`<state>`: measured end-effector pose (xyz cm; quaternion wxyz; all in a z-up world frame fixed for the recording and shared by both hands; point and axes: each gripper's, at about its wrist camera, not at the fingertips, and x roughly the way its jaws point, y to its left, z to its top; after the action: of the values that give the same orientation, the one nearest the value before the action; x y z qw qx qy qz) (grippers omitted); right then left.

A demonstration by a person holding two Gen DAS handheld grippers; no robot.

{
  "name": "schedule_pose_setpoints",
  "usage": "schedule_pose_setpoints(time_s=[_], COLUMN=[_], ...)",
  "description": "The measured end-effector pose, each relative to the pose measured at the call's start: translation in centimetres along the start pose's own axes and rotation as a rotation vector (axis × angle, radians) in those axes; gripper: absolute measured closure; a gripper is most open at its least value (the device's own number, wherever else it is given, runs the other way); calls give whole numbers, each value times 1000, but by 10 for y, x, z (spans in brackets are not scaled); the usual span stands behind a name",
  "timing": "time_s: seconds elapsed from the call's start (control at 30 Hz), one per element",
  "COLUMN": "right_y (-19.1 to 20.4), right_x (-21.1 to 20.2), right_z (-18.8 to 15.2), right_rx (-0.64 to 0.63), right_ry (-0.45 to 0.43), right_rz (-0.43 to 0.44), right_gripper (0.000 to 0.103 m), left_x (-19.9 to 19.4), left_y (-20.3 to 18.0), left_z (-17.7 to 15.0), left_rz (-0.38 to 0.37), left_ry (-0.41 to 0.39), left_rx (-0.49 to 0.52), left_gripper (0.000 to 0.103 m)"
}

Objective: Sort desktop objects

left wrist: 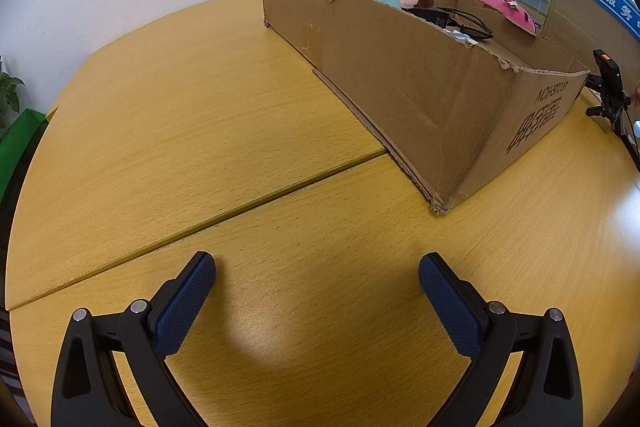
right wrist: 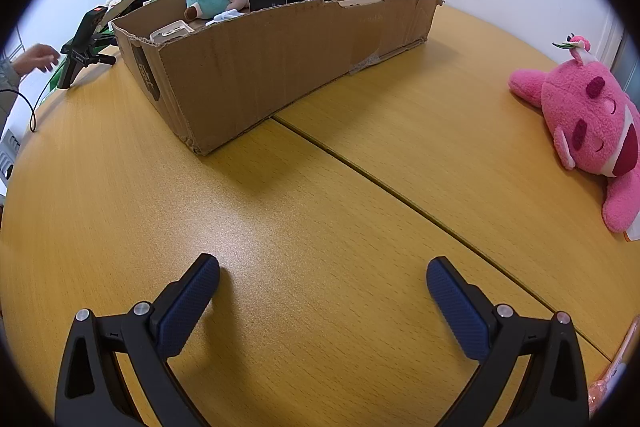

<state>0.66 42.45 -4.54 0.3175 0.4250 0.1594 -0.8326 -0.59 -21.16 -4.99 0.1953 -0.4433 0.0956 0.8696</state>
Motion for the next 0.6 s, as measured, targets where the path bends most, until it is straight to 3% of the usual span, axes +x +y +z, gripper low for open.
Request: schedule_pose_setpoints(time_s=[0.6], right_y=[1], right_x=[0], right_z=[0], right_rx=[0], right_ry=[1], right_rz=[-3], right_gripper=[0], left_x=[0], left_y=[-2], left_z=[0], left_rz=[5], left_ry=[-1], left_rx=[-3], left_gripper=[0])
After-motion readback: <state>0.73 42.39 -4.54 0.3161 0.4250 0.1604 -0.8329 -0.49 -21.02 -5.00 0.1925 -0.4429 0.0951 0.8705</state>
